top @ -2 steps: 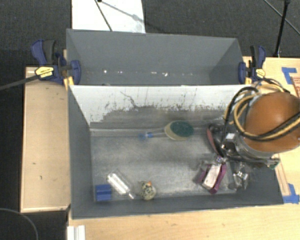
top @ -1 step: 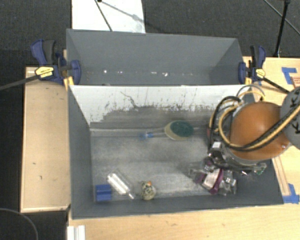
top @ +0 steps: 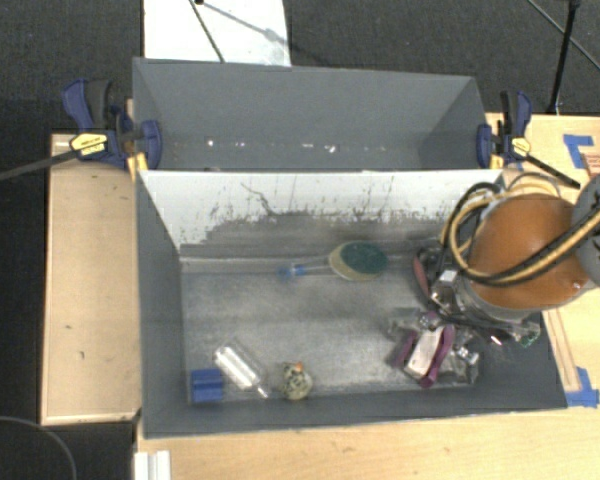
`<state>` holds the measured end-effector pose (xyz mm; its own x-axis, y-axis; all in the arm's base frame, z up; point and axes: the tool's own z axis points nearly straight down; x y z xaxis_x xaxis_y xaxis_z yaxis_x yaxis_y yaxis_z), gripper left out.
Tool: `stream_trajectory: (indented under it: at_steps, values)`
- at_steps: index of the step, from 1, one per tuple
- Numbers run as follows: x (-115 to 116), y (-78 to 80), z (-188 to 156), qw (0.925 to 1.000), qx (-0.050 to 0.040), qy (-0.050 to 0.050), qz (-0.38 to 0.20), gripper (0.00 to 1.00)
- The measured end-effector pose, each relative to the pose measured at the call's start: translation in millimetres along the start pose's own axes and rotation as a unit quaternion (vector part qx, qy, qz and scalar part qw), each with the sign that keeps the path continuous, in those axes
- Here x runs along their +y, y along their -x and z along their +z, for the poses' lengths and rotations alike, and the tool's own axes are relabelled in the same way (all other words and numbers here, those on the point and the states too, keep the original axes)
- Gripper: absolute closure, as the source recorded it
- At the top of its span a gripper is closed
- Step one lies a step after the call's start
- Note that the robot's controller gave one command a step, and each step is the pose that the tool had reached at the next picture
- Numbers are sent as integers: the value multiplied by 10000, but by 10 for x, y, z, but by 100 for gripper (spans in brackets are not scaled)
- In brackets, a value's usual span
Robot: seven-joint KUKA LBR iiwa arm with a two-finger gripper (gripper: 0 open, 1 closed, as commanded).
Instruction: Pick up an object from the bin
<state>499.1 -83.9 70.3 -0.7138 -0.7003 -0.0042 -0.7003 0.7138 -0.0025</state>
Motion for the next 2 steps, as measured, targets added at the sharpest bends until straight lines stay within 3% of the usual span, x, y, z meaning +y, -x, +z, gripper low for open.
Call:
stream_trajectory:
  at_steps: [1, 2]
  values:
    - [10, 1, 5, 10000, 4, 9, -13, 100]
    - [-8, 20, -752, 10000, -7, -18, 1, 100]
